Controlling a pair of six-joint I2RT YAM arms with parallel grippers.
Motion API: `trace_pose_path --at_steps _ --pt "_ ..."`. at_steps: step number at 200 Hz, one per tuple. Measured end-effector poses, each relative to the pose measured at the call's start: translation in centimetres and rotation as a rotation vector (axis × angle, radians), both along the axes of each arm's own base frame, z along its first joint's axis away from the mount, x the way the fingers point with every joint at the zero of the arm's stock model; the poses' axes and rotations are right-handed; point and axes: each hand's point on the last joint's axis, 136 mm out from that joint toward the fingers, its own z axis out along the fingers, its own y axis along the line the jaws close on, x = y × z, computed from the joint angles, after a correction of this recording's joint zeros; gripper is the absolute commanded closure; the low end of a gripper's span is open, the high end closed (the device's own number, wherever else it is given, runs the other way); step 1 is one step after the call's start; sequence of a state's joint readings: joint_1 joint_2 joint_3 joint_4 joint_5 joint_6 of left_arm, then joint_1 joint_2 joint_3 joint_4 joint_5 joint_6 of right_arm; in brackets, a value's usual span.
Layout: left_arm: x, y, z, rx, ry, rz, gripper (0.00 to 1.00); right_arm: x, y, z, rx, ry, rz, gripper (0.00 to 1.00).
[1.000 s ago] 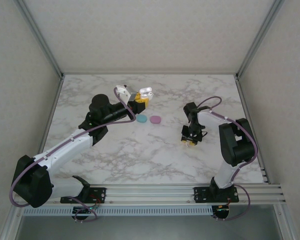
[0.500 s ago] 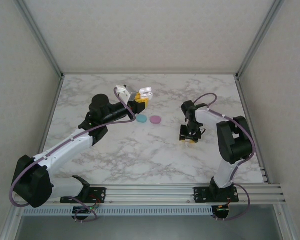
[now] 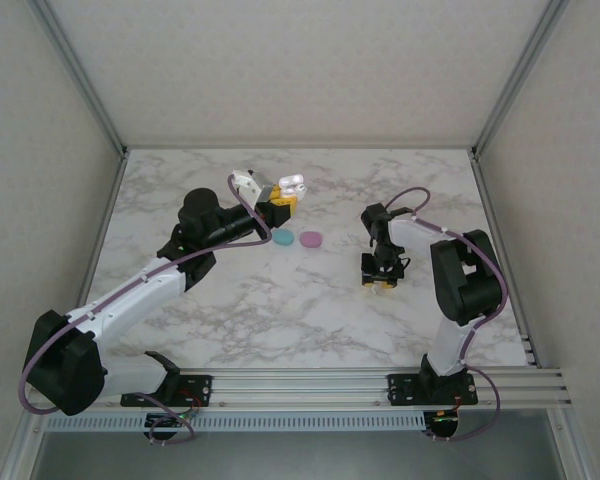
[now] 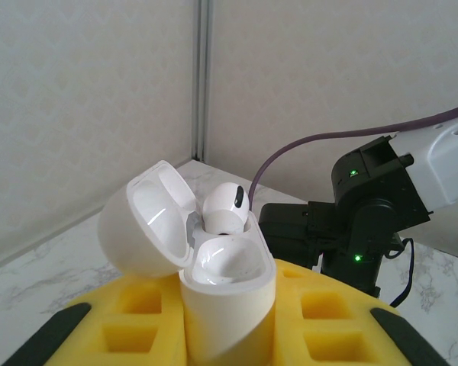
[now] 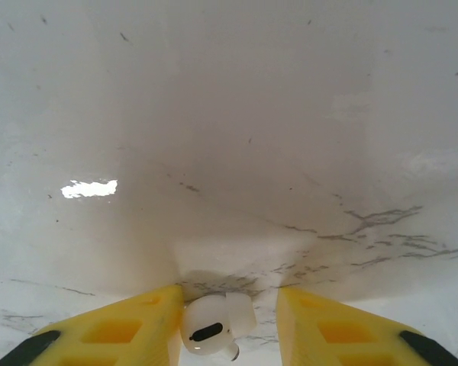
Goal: Insert wireless bluetooth earbuds into charging case
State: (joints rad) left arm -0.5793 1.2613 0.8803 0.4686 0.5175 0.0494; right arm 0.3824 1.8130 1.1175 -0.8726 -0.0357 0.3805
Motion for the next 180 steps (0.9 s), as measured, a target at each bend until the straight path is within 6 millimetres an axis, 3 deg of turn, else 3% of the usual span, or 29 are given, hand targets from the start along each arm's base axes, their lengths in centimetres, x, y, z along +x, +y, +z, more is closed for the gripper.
trace_pose_path --at_steps 140,159,180 --pt "0.0 0.0 0.0 0.001 0.002 0.0 1.0 0.2 0.2 0.2 -0.007 -0.006 0.024 0.72" --pt "0.0 0.0 0.0 0.001 0.002 0.0 1.0 0.5 0.4 1.0 0.005 -0.034 0.022 0.72" --pt "0.0 0.0 0.0 0.001 0.001 0.0 1.0 1.6 0.9 3.6 0.044 -0.121 0.018 0.73"
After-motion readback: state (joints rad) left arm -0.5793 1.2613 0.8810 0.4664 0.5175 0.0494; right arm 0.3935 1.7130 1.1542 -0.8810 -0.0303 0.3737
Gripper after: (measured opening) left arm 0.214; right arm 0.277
